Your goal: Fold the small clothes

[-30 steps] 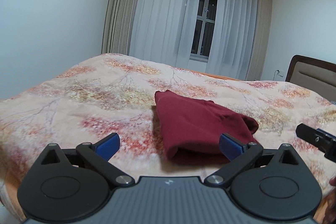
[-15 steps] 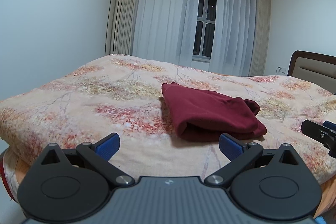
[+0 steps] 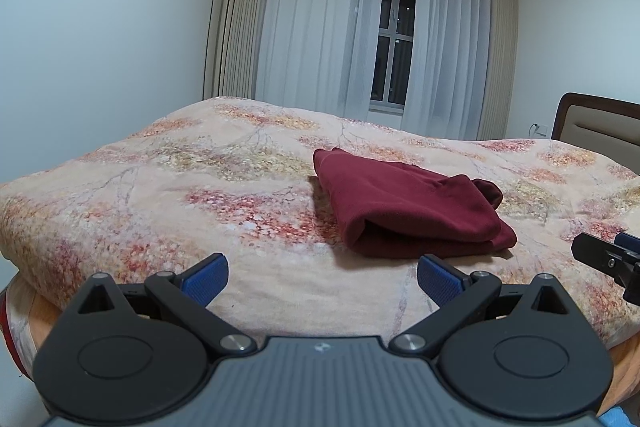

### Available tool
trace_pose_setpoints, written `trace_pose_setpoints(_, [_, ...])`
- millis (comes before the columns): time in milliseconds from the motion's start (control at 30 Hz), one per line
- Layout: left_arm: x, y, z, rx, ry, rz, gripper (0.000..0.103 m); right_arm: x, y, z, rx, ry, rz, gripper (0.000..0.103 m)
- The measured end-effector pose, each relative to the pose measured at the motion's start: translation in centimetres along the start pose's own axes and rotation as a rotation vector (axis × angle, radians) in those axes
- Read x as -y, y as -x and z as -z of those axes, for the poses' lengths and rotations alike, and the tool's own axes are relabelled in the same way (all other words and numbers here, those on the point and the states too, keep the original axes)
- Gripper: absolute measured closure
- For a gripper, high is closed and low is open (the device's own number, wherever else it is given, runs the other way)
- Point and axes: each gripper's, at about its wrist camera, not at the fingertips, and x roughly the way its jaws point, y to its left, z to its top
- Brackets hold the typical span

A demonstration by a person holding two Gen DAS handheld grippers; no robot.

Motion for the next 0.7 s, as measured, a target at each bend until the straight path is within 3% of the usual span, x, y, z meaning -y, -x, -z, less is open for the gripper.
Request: trace_pose_setpoints(700, [-0.07,-0.32,0.26,-0.015,-0.003,-0.008,0.0,0.14,-0.34,0.36,-0.014,-0.009,-0.003,0.001])
